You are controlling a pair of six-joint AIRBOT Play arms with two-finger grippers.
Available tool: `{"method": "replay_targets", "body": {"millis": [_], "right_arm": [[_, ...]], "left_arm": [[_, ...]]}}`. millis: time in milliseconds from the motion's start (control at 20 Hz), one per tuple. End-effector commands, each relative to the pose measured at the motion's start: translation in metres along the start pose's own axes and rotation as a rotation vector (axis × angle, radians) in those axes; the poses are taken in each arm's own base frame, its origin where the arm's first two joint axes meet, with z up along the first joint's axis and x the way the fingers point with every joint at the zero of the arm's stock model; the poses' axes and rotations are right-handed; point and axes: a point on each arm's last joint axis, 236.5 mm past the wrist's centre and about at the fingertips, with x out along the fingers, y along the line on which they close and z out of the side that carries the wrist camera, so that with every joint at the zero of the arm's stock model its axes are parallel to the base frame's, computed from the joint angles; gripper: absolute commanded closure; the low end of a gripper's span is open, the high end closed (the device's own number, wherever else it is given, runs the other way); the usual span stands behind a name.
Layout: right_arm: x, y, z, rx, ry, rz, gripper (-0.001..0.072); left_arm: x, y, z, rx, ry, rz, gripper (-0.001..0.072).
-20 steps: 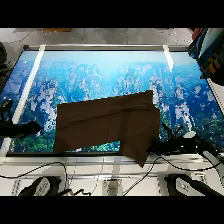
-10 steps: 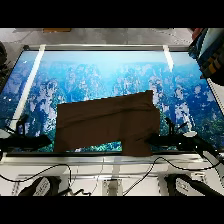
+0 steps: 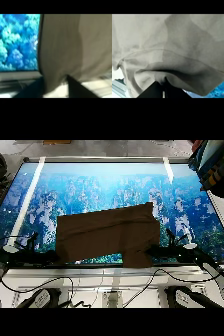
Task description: Fold the clothes and pants, and hang the long-sleeved shirts on hangers.
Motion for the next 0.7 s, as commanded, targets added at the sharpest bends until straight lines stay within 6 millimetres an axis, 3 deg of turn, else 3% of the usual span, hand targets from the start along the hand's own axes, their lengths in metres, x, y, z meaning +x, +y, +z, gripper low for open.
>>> {"method": "replay_targets", "body": {"millis": [0,50,250,400,550,650], "right_arm": [[-0.001,0.006,0.002,0.007,-0.005,0.021,0.0698],[-0.002,0.009,0.004,-0.003,-0.002,0.027,0.0698],[-0.029,0.042,0.037,-0.122,-0.074,0.07,0.0699],[-0.072,0.081,0.075,-0.253,-0.231,0.071,0.0699],[-0.119,0.123,0.102,-0.34,-0.406,0.095,0.0699],[-0.137,0.136,0.125,-0.327,-0.538,0.094,0.0699]], "left_arm": [[0.006,-0.004,0.007,-0.026,-0.023,-0.031,0.0597],[0.005,-0.004,0.008,-0.026,-0.026,-0.034,0.0671],[-0.013,-0.01,0.027,0.04,-0.054,-0.037,0.069],[-0.054,-0.025,0.063,0.113,-0.139,-0.034,0.069],[-0.104,-0.064,0.109,0.167,-0.333,-0.103,0.069],[-0.131,-0.093,0.137,0.195,-0.491,-0.188,0.069]]}}
